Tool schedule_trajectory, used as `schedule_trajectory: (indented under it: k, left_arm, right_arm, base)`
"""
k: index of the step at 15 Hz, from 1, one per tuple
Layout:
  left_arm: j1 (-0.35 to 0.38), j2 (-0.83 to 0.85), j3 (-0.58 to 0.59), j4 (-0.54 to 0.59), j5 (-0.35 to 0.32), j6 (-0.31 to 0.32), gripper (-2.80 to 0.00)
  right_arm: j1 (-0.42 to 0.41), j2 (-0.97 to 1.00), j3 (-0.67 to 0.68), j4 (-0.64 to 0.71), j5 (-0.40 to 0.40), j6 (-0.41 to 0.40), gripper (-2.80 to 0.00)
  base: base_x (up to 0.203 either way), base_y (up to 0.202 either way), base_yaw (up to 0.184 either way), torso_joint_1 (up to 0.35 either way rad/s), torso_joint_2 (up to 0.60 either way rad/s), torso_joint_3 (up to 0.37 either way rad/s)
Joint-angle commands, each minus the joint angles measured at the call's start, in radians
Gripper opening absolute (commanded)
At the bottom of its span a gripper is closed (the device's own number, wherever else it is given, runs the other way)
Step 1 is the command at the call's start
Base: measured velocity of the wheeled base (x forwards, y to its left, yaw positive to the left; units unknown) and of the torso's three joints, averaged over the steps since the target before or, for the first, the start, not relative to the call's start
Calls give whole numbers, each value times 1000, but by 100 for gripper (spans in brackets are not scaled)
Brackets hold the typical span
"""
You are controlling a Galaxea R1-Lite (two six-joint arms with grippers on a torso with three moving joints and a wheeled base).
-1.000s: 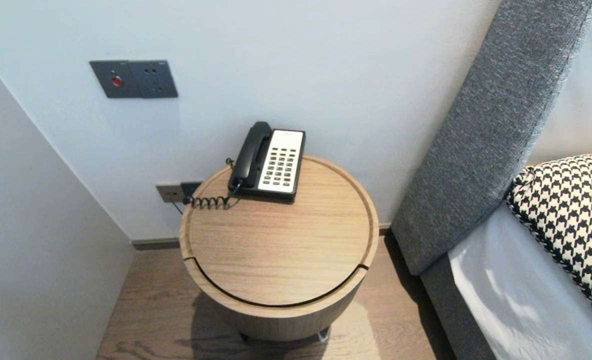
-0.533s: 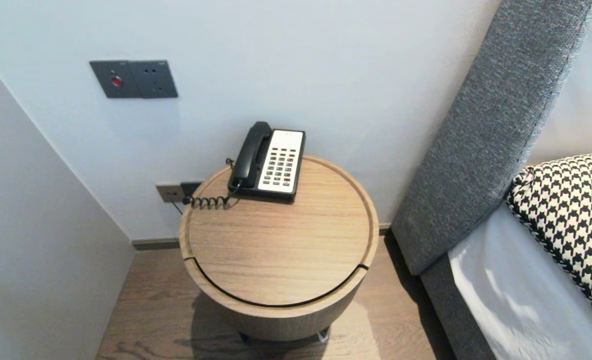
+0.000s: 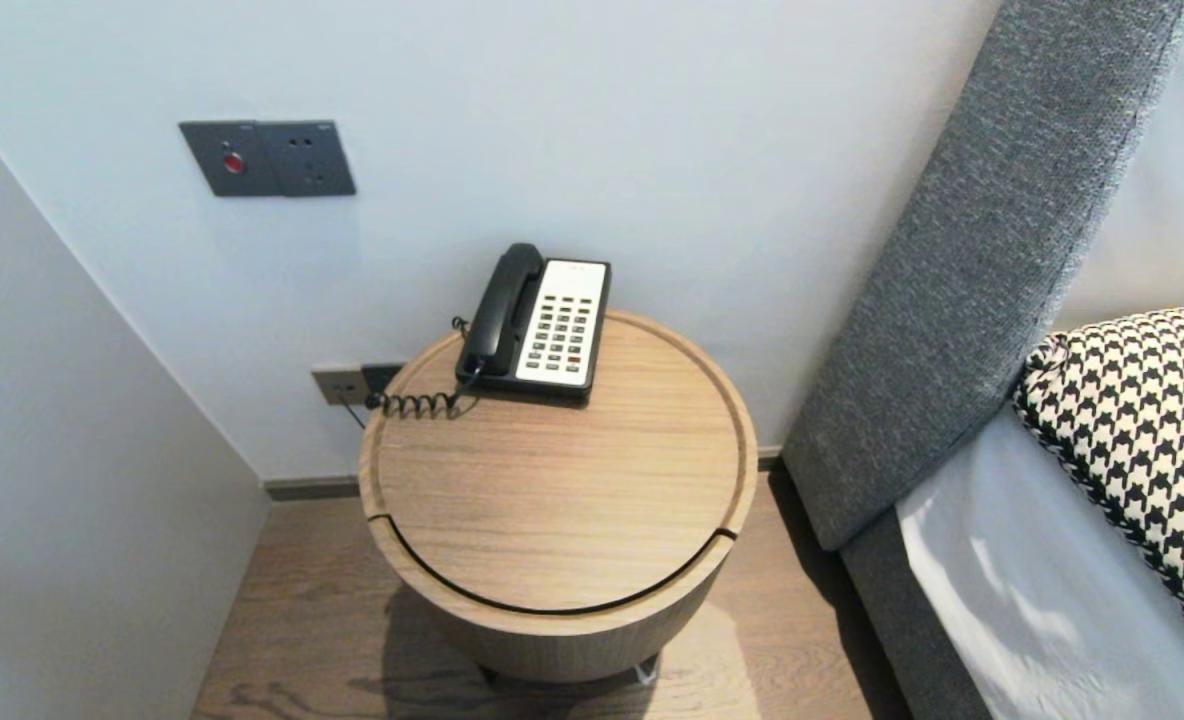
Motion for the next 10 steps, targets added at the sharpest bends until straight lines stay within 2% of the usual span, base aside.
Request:
schedule_trajectory:
  k: [1, 10]
  left_arm:
    - [0, -2, 1, 0, 0, 0, -280]
    - [0, -2, 1, 0, 0, 0, -280]
  right_arm:
    - [0, 1, 26, -1, 0, 0, -280]
    - [0, 1, 26, -1, 0, 2, -280]
  base:
    - [0, 0, 0, 0, 0, 0]
    - [0, 0, 0, 0, 0, 0]
